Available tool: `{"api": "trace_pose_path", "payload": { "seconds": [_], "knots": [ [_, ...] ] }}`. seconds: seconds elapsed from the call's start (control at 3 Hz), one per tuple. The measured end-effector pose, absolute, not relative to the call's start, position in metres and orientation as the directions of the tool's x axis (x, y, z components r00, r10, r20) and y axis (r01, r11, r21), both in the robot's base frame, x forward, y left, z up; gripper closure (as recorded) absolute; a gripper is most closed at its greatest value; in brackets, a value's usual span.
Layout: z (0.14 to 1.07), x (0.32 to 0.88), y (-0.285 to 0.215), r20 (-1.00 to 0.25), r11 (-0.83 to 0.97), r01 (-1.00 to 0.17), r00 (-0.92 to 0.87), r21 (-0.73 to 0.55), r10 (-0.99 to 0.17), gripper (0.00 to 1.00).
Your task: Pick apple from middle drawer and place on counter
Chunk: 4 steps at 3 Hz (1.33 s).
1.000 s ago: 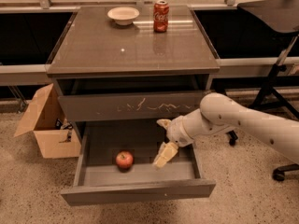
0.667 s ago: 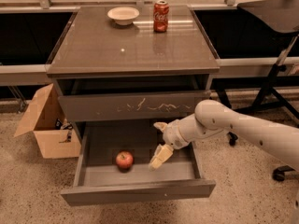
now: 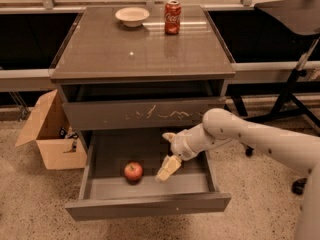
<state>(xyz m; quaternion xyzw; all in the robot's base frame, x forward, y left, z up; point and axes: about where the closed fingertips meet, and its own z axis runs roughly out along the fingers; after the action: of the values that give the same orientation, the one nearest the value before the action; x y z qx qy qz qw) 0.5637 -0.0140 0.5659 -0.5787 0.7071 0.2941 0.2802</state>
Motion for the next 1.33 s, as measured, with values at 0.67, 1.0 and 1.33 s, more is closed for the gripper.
{"api": "trace_pose_path", "payload": {
  "seconds": [0.67, 1.0, 1.33],
  "knots": [
    [0.499, 0.601, 0.004, -0.707, 0.267, -0.961, -0.236, 0.069, -0.666, 0.0],
    [0.455, 0.631, 0.037, -0.73, 0.292, -0.955, -0.242, 0.061, -0.639, 0.0],
    [0.455, 0.631, 0.037, -0.73, 0.292, -0.955, -0.242, 0.061, -0.639, 0.0]
  ]
}}
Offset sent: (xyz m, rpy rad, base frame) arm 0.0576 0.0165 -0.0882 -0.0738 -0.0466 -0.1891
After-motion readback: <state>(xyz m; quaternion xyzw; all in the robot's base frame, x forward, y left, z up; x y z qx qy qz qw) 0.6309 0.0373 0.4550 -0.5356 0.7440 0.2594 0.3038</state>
